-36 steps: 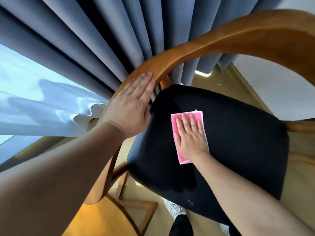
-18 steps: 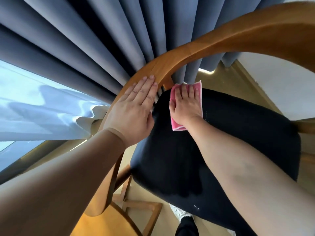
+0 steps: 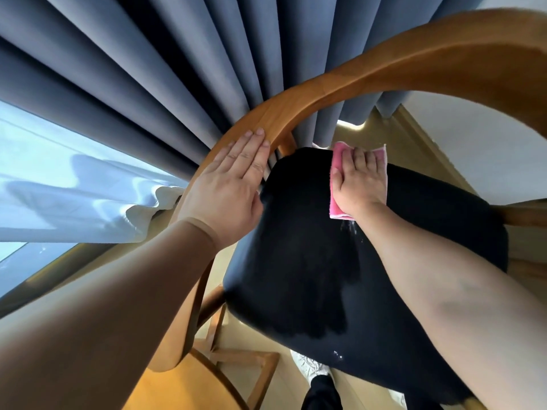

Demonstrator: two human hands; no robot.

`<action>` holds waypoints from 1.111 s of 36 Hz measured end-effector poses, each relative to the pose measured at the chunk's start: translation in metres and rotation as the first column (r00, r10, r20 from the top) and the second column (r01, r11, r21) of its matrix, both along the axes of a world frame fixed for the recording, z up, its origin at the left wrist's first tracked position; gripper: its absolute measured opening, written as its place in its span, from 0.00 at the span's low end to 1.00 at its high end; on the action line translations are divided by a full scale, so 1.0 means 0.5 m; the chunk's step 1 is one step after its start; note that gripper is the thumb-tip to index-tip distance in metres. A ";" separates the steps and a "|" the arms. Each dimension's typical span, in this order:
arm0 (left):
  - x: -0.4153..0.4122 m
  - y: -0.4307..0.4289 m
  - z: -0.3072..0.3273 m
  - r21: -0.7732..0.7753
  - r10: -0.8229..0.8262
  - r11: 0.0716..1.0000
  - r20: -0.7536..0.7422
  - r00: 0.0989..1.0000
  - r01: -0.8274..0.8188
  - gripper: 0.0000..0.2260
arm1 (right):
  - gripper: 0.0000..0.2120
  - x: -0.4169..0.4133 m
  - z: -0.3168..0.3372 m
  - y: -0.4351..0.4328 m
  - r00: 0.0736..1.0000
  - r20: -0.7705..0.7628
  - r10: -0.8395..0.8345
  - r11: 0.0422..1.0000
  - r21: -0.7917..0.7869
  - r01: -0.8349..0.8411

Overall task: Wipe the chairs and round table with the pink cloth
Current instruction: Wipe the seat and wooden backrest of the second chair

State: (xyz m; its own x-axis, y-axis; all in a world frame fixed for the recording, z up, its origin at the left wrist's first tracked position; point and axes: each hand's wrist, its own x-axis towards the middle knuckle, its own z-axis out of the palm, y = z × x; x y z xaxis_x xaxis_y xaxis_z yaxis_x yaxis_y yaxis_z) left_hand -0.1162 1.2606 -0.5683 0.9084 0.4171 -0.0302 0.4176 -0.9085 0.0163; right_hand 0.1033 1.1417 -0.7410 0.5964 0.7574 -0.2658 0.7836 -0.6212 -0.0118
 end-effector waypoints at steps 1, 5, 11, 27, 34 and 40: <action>0.000 0.000 0.001 0.003 -0.002 1.000 0.005 1.000 0.002 0.30 | 0.31 -0.005 -0.001 -0.008 1.000 -0.004 -0.012 1.000 -0.002 0.012; 0.002 -0.002 0.005 0.015 -0.034 0.999 0.015 0.999 0.033 0.30 | 0.32 -0.034 -0.008 -0.053 0.999 -0.008 -0.048 0.999 -0.026 0.048; 0.001 -0.005 0.006 0.019 -0.049 0.999 0.025 0.998 0.048 0.30 | 0.32 -0.109 -0.015 -0.133 0.996 -0.043 -0.073 0.997 -0.028 0.072; -0.002 -0.013 0.006 0.083 -0.060 0.994 -0.078 0.995 0.066 0.32 | 0.31 -0.357 -0.002 -0.343 0.974 -0.187 0.128 0.988 -0.057 -0.141; -0.035 -0.104 -0.019 0.136 -0.267 0.952 -0.075 0.961 0.276 0.20 | 0.31 -0.356 -0.002 -0.356 0.976 -0.174 0.134 0.991 -0.003 -0.137; -0.156 -0.281 -0.128 -0.305 -0.078 0.949 -0.487 0.870 -0.086 0.34 | 0.31 -0.363 -0.003 -0.356 0.980 -0.152 0.127 0.992 0.033 -0.124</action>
